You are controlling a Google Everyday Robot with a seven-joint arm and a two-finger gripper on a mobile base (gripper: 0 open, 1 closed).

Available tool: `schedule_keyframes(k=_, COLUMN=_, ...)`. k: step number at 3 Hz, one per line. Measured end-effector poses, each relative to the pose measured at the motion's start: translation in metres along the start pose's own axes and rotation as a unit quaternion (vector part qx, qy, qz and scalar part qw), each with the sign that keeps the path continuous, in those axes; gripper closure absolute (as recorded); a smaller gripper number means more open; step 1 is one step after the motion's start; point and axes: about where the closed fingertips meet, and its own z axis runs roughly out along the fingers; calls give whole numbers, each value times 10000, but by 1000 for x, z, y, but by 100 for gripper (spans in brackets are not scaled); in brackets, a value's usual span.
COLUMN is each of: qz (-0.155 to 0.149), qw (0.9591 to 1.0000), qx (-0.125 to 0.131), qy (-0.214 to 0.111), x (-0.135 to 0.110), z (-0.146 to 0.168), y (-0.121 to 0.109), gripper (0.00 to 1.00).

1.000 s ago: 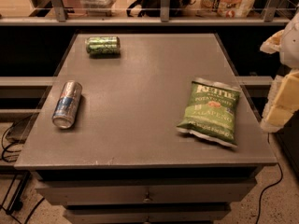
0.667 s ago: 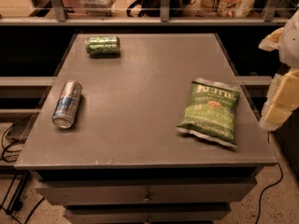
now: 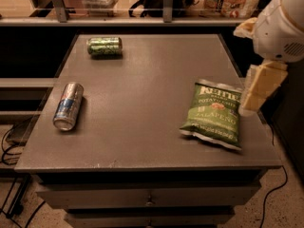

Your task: Place green can upright

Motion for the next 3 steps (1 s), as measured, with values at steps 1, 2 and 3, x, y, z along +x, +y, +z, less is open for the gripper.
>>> schedule_keyframes(k=1, qz=-321, qw=9992, qx=110, qy=-216, x=-29, z=20, y=-30, gripper=0)
schedule_keyframes(k=2, qz=-336, qw=9991, qx=108, qy=-234, x=-31, z=21, y=-31, gripper=0)
schedule_keyframes(k=3, qz=-414, qw=9990, qx=63, qy=-150, x=-37, z=24, y=-31, gripper=0)
